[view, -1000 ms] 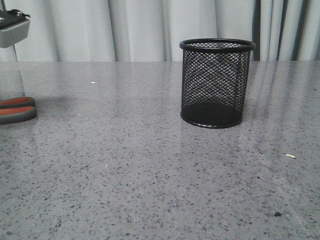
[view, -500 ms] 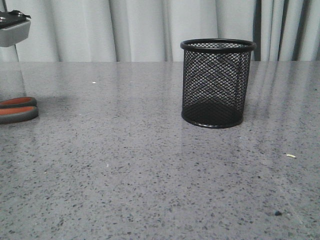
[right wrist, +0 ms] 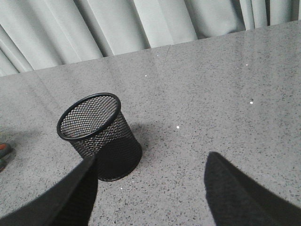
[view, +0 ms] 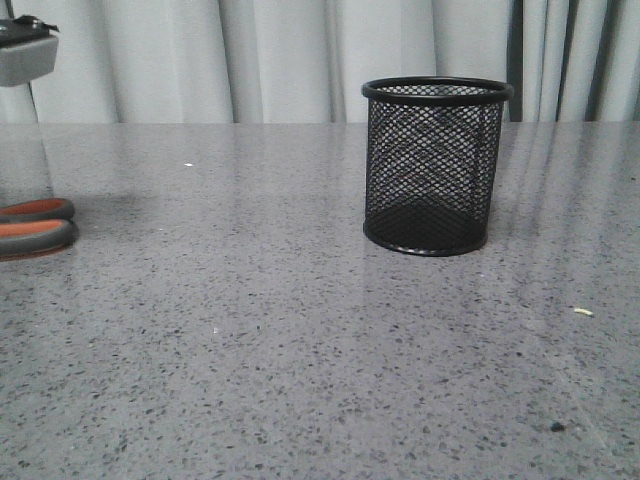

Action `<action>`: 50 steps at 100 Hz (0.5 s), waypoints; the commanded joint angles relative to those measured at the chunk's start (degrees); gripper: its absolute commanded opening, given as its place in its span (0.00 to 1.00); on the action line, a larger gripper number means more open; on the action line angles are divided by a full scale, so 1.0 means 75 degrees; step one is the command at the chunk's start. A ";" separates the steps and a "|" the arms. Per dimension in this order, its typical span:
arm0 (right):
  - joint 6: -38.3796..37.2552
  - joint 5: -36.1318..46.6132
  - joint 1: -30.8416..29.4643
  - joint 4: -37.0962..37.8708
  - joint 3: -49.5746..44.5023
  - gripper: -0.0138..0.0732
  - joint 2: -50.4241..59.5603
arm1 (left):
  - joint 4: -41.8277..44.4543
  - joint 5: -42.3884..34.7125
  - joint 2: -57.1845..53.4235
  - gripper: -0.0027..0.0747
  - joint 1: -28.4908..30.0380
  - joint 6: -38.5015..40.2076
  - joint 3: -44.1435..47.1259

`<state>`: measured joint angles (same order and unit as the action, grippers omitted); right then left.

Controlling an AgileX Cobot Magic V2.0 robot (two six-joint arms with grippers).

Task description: Put scissors into bucket

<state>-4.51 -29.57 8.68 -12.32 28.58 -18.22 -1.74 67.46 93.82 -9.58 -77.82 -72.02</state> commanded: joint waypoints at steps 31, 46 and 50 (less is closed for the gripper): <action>0.0084 0.0525 0.0192 -0.0033 0.0228 0.65 -0.0131 | -0.0235 -0.0566 -0.2291 0.12 -0.0367 0.0081 -0.0182; 0.0782 0.0574 0.0764 -0.1098 0.0460 0.65 -0.0146 | -0.0461 -0.0937 -0.3127 0.12 -0.0993 0.0081 -0.0182; 0.1105 0.0626 0.0934 -0.1567 0.0509 0.65 -0.0146 | -0.0530 -0.0952 -0.3267 0.12 -0.1163 0.0081 -0.0182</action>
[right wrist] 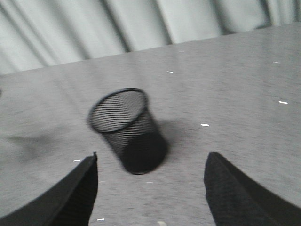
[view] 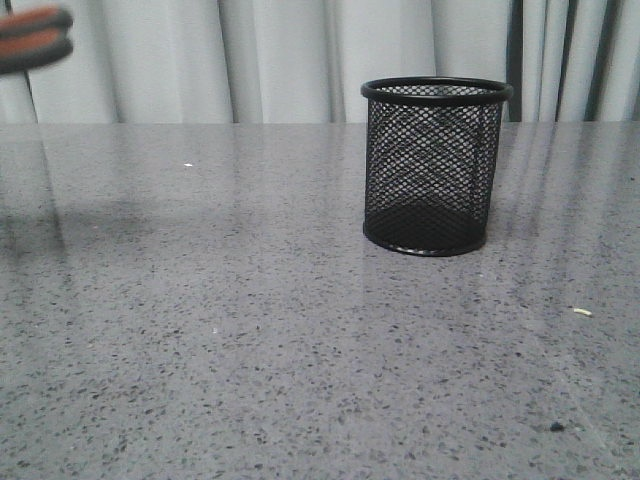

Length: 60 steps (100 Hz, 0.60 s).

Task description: Put scissors into bucket

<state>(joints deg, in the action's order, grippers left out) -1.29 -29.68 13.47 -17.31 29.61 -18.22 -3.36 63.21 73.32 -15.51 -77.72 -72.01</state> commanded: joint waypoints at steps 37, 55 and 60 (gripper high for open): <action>0.2060 0.0504 0.1521 -0.1995 0.1362 0.65 -0.0711 | -0.0954 -0.0349 -0.1320 0.12 -0.1678 0.0221 -0.0183; 0.2504 0.0693 0.1533 -0.1995 0.1635 0.65 -0.0902 | -0.1032 -0.0349 -0.1518 0.12 -0.1768 0.0307 -0.0183; 0.2504 0.0843 0.1533 -0.2074 0.1683 0.65 -0.0971 | -0.1029 -0.0349 -0.1553 0.12 -0.1768 0.0311 -0.0183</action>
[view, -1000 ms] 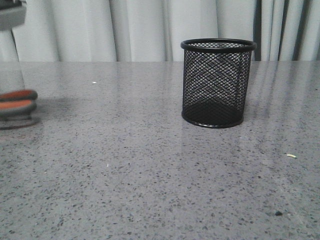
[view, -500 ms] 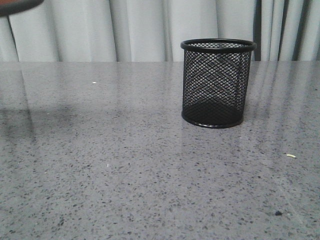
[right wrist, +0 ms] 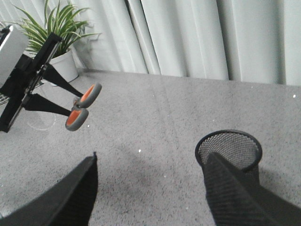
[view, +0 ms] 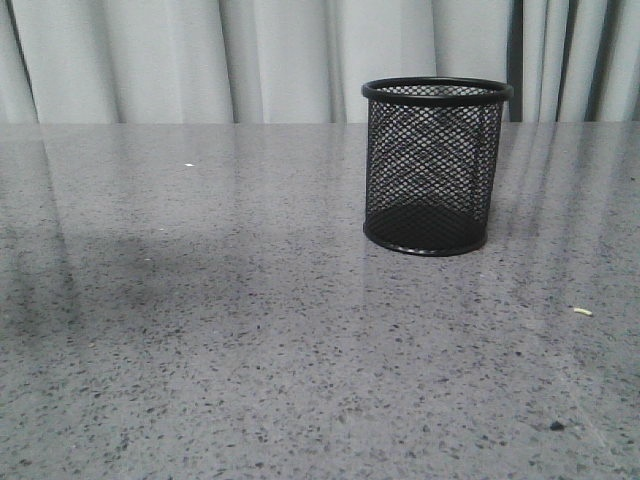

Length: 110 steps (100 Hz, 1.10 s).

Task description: Put scissors into bucket

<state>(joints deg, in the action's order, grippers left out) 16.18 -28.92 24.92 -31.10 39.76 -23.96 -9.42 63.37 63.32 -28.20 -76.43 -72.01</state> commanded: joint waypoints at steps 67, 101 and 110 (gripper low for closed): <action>0.2782 -0.1243 0.0013 -0.3513 0.2053 0.65 -0.3236 | -0.2190 -0.2178 -0.0264 0.12 -0.0076 -0.0114 -0.0183; 0.2782 -0.1507 0.0239 -0.4076 0.3547 0.65 -0.4920 | -0.2216 -0.1904 -0.0264 0.12 -0.0076 -0.0147 -0.0183; 0.2782 -0.1507 0.0532 -0.4076 0.3997 0.65 -0.5257 | -0.2155 -0.1888 -0.0259 0.12 -0.0076 -0.0147 -0.0183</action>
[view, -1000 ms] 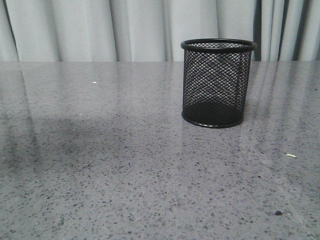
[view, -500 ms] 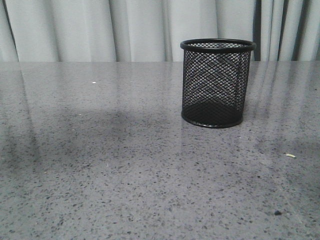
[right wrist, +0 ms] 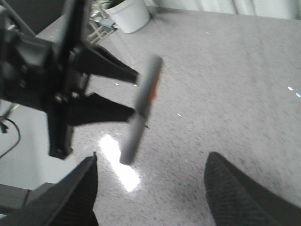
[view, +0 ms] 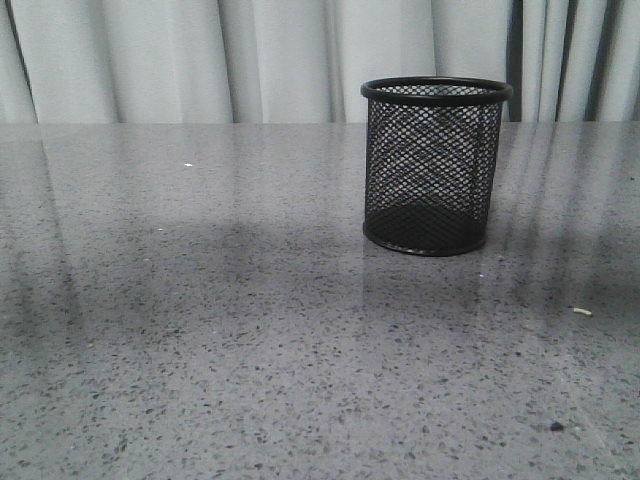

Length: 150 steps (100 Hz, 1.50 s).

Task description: Put scissors into bucket

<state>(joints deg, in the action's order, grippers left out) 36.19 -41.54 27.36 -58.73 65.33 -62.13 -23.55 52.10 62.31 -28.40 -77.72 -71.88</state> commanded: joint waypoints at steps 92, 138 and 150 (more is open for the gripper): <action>0.0113 0.0939 0.0922 -0.0471 0.1150 0.09 -0.1582 | -0.0676 -0.0356 -0.0125 0.12 -0.0050 0.0087 -0.0200; -0.0573 -0.1882 -0.0642 0.1053 0.2442 0.09 -0.1566 | -0.2531 -0.0356 -0.1926 0.47 -0.0050 0.1104 -0.0200; -0.1295 -0.3433 -0.0741 0.2623 0.3323 0.09 -0.1566 | -0.2269 -0.0139 -0.2769 0.23 -0.0050 0.2143 -0.0200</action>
<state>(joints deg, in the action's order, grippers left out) 29.89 -60.73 22.42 -44.80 84.55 -75.67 -38.80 52.72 45.62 -28.40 -67.50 -71.54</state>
